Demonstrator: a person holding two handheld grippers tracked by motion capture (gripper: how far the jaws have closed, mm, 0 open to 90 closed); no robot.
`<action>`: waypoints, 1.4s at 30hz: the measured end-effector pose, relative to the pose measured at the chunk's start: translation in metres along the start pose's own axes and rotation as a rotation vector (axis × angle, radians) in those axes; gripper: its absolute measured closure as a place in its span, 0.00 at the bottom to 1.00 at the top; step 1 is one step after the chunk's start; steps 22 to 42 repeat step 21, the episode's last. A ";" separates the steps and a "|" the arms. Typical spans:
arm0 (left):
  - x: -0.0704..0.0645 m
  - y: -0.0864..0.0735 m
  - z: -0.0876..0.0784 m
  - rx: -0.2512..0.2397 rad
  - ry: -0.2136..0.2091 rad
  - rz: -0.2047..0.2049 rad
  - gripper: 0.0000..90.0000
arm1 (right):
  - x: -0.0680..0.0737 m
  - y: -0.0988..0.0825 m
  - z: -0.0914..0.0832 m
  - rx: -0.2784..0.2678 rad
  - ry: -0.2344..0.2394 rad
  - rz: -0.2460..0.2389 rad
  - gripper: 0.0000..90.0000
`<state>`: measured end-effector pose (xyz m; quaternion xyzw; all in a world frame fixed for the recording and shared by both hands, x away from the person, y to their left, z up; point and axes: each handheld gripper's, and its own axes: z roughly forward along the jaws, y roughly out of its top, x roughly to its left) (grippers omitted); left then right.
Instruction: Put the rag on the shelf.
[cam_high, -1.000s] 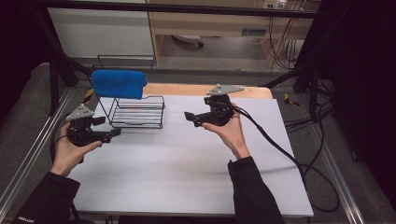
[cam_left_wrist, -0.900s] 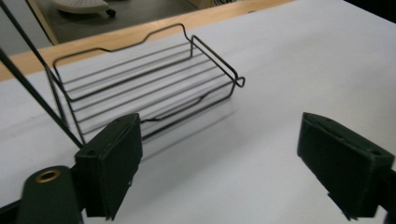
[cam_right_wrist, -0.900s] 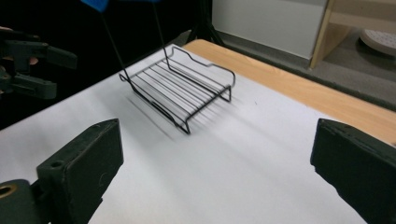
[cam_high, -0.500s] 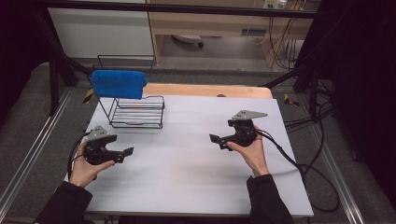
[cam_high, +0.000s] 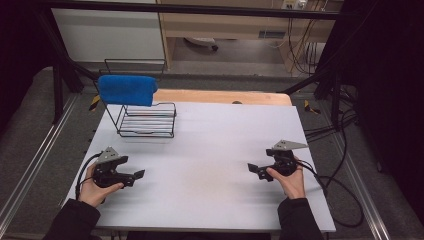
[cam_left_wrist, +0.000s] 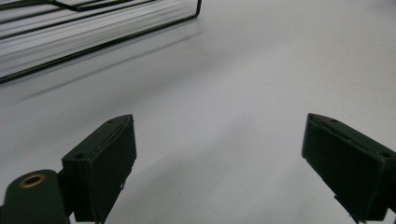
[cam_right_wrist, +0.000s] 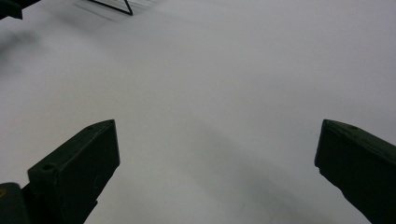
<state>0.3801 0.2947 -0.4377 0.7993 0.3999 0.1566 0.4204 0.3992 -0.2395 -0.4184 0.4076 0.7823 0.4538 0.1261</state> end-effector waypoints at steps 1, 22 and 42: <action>0.000 -0.001 0.001 0.000 0.000 -0.001 0.12 | -0.002 -0.005 -0.002 0.003 0.001 0.007 0.01; -0.004 -0.010 0.002 0.008 -0.005 0.033 0.12 | -0.017 -0.051 -0.030 0.017 -0.028 0.032 0.01; -0.004 -0.010 0.002 0.008 -0.005 0.033 0.12 | -0.017 -0.051 -0.030 0.017 -0.028 0.032 0.01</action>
